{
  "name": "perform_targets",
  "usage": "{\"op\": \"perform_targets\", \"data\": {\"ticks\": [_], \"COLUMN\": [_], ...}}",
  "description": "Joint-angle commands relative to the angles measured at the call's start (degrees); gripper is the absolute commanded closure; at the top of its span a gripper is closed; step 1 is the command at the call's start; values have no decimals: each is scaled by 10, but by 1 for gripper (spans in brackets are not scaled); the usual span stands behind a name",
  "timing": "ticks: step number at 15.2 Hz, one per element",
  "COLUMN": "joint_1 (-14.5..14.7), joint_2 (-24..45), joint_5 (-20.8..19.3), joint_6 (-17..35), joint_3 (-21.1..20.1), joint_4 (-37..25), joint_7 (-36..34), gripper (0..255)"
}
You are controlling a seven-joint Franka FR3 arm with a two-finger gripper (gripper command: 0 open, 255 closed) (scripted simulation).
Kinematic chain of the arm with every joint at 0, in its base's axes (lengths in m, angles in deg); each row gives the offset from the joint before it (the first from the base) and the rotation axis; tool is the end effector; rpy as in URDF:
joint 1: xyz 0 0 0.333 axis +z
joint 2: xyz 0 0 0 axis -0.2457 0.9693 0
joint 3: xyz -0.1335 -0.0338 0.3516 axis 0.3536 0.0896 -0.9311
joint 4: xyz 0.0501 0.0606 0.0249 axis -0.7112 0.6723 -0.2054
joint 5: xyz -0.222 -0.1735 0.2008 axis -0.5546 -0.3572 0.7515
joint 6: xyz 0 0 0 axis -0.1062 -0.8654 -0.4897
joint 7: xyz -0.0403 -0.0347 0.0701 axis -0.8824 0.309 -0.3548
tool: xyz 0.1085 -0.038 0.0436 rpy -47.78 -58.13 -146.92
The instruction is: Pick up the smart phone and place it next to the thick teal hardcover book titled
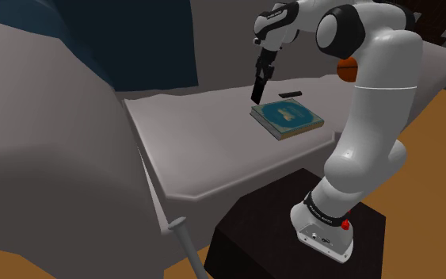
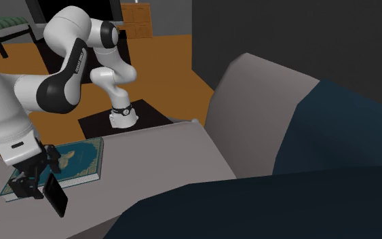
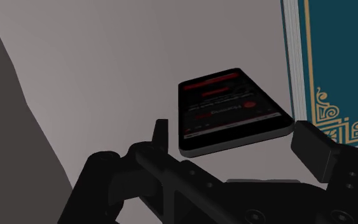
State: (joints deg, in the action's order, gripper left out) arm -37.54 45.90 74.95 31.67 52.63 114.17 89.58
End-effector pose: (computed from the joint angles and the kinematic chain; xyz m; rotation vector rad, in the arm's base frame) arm 0.5157 -0.3993 0.4502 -2.8120 -1.3861 -0.0112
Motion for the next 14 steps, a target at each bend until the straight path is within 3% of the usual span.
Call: {"op": "perform_targets", "data": {"ticks": [1, 4, 8, 14], "joint_1": [0, 0, 0, 0], "joint_2": [0, 0, -18, -18], "joint_5": [0, 0, -8, -8], "joint_6": [0, 0, -64, -64], "joint_3": [0, 0, 4, 4], "joint_4": [0, 0, -47, -47], "joint_7": [0, 0, -6, -6], "gripper": [0, 0, 0, 0]}}
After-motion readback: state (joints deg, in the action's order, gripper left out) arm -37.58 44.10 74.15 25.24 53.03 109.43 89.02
